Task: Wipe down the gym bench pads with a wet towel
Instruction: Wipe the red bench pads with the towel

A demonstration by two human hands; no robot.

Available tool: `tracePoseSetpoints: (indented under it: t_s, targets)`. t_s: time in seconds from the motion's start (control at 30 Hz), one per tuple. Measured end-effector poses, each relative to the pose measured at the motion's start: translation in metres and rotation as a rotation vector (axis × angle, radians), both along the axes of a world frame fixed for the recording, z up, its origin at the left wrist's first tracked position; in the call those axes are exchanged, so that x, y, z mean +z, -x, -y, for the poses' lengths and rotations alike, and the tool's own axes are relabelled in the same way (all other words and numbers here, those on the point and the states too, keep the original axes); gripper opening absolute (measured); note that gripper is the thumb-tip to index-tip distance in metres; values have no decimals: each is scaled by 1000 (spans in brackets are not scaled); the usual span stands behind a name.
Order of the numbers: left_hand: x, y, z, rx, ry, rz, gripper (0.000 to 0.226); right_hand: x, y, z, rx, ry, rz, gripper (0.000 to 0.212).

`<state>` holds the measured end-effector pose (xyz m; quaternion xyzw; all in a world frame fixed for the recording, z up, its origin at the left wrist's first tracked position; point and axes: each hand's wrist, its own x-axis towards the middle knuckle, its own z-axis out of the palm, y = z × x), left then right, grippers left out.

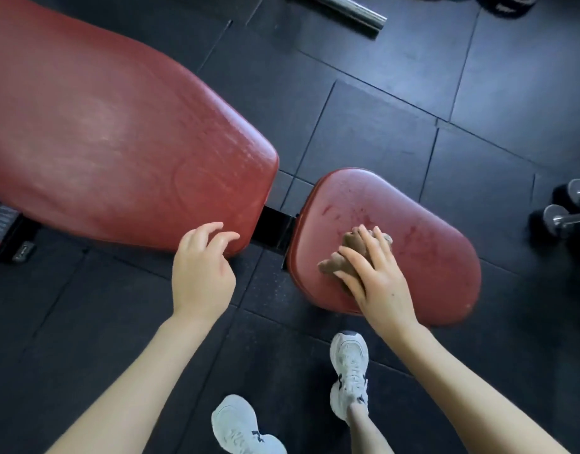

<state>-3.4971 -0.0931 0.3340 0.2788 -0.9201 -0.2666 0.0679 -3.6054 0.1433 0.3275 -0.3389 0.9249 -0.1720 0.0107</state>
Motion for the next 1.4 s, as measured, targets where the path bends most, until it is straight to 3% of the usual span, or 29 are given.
tracePoseSetpoints:
  t_s: [0.17,0.27,0.37,0.53,0.7,0.8,0.97,1.1,1.17,1.3,1.4]
  targets:
    - [-29,32,-46,-14,-134,-35,40,-39,76,-23,-147,-253,-98,57]
    - [-43,47,-66,49,-293,-50,38,-68,76,-15,-223,-118,-68,48]
    - [-47,60,-82,134,-375,-31,40,-71,42,-29,13,-9,-76,38]
    - [-42,76,-95,241,-345,-10,43,-67,38,-53,328,-58,-106,36]
    - [-39,88,-87,263,-263,-53,52,-72,120,9,87,10,-71,40]
    - [-45,94,-80,321,-237,-95,52,-77,125,42,-74,72,-63,39]
    - [-49,98,-80,405,-281,-83,51,-72,29,-5,278,22,-56,34]
    - [-41,99,-87,373,-293,-57,50,-72,21,-22,406,-60,-46,32]
    - [-37,100,-87,370,-306,-51,50,-73,53,5,383,-93,-79,38]
    - [-32,103,-80,398,-291,-59,51,-72,110,75,86,-106,-25,36]
    - [-30,101,-74,413,-282,-74,51,-74,66,57,193,-67,-18,39]
